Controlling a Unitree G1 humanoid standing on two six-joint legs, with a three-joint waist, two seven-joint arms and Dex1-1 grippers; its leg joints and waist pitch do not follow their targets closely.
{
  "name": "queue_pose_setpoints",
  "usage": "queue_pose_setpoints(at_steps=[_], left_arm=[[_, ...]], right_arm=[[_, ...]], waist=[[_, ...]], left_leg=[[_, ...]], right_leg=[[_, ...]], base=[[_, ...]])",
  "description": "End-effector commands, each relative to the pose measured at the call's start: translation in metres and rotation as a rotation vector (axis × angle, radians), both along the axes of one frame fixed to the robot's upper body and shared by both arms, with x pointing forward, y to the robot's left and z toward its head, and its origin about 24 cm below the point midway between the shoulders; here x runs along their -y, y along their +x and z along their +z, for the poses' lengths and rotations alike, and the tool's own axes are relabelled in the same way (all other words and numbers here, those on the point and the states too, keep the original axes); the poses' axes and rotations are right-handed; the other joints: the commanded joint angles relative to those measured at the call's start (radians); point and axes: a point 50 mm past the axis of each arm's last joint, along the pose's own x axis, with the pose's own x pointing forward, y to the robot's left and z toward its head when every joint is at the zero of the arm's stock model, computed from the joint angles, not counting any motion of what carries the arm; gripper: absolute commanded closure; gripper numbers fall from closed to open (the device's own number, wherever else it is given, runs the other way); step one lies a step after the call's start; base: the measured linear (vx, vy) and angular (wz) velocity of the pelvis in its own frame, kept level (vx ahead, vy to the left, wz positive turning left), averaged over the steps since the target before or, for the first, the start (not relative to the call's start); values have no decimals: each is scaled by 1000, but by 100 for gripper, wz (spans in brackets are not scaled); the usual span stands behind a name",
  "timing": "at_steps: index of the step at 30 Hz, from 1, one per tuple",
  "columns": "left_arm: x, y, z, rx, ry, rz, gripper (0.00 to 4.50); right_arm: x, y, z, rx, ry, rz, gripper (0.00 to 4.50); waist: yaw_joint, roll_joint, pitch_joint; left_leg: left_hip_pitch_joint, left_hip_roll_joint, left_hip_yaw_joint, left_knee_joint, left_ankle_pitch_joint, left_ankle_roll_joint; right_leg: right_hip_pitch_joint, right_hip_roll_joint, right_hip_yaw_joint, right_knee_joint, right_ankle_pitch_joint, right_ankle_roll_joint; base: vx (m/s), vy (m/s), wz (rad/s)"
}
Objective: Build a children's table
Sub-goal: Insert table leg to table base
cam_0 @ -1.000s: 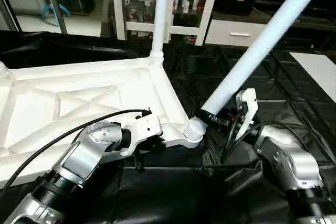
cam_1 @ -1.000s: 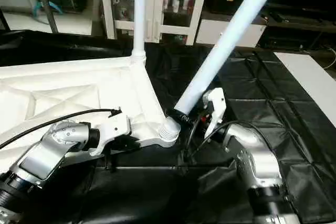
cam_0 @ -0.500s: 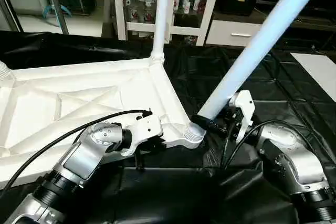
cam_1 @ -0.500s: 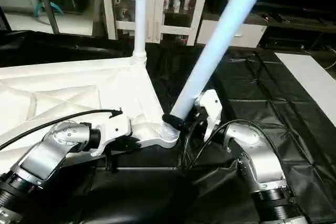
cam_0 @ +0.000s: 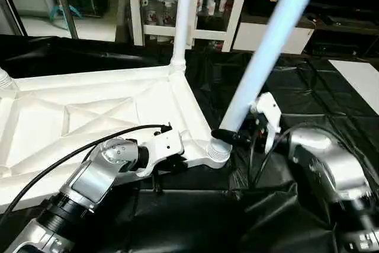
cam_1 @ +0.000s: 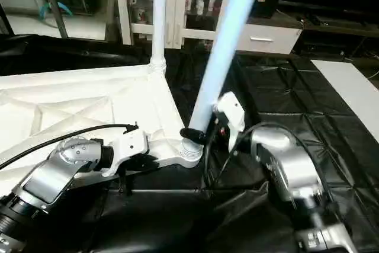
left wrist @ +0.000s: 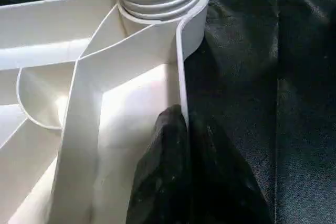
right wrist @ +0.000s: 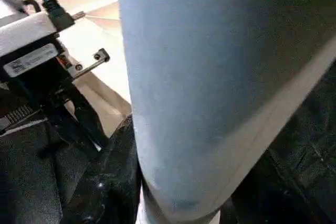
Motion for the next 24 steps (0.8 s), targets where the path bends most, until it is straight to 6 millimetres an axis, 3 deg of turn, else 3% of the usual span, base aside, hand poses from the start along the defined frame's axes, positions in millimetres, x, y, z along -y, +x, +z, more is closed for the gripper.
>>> queue_pose_setpoints(at_steps=[1, 3, 4, 6, 10, 16, 24], left_arm=[[-8, -2, -16, -47, 75, 38, 450], [-8, -2, -17, -47, 74, 40, 450], [-8, -3, -17, -48, 74, 41, 450], [-8, -3, -17, -48, 72, 43, 450], [-9, -4, -18, -52, 71, 44, 450], [-9, -5, -18, -58, 71, 40, 450], [-8, -5, -18, -49, 86, 25, 450]], right_arm=[[-1, -12, -35, -198, -34, 24, 268], [4, 3, -39, -174, -32, -125, 268], [7, 8, -40, -177, -19, -174, 268], [11, 9, -42, -185, -18, -201, 268], [13, 4, -46, -224, 6, -192, 269], [20, -4, -55, -245, -23, -164, 269], [24, 8, -15, -142, 97, -113, 269]], waist=[[-11, 16, -27], [-15, 15, -27], [-18, 9, -24], [-25, 11, -21], [-33, 13, -20], [-34, 16, -25], [-13, 10, -30]], left_leg=[[40, 102, -61, -104, -447, -129], [39, 101, -63, -104, -464, -135], [34, 101, -68, -106, -482, -138], [38, 102, -77, -108, -556, -152], [44, 101, -82, -112, -635, -167], [48, 102, -74, -116, -606, -167], [45, 103, -58, -109, -459, -131]], right_leg=[[-21, -71, 39, -88, -275, -141], [-24, -73, 39, -88, -302, -140], [-24, -77, 39, -92, -349, -132], [-28, -77, 36, -100, -452, -108], [-37, -71, 33, -105, -493, -83], [-38, -68, 34, -103, -380, -99], [-24, -69, 38, -92, -234, -139]], base=[[0, 0, 0], [0, 0, 0], [0, 0, 0], [0, 0, 0], [0, 0, 0], [0, 0, 0], [0, 0, 0]])
